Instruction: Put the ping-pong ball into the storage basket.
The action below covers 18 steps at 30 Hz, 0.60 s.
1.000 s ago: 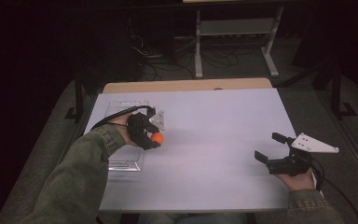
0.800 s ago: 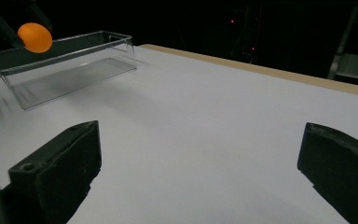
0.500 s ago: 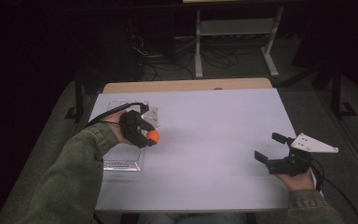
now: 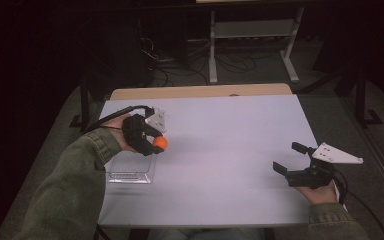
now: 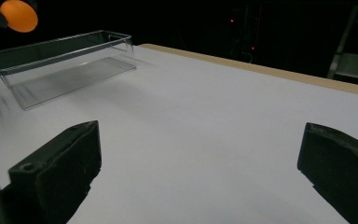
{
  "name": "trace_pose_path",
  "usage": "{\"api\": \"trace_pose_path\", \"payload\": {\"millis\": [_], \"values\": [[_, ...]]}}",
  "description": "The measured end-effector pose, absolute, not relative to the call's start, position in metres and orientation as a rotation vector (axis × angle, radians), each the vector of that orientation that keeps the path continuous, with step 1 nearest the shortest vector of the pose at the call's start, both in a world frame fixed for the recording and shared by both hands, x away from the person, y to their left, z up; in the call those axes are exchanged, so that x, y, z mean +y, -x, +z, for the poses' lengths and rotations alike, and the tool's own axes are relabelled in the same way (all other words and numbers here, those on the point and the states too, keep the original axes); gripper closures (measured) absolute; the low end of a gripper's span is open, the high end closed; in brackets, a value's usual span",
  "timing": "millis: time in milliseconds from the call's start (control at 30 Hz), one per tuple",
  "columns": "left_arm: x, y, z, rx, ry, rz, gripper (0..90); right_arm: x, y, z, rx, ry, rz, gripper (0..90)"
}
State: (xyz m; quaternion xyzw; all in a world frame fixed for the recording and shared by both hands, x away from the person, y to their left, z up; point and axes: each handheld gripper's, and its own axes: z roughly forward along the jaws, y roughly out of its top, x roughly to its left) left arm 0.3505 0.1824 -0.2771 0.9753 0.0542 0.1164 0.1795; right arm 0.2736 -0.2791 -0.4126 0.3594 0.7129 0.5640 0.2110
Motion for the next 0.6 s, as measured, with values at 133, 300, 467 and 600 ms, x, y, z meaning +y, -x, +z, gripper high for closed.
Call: {"api": "trace_pose_path", "payload": {"millis": [133,300,467,600], "values": [[0.186,-0.35,-0.27,0.158,-2.764,0.338,50.7,-0.279,-0.274,-0.413,1.981,-0.999,1.567,0.0],[0.191,-0.349,-0.265,0.164,-2.757,0.347,50.7,-0.279,-0.274,-0.413,1.983,-0.997,1.566,0.0],[0.192,-0.348,-0.261,0.157,-2.771,0.355,50.7,-0.279,-0.274,-0.413,1.982,-1.0,1.566,0.0],[0.195,-0.347,-0.259,0.164,-2.772,0.358,50.7,-0.279,-0.274,-0.413,1.982,-1.0,1.566,0.0]]}}
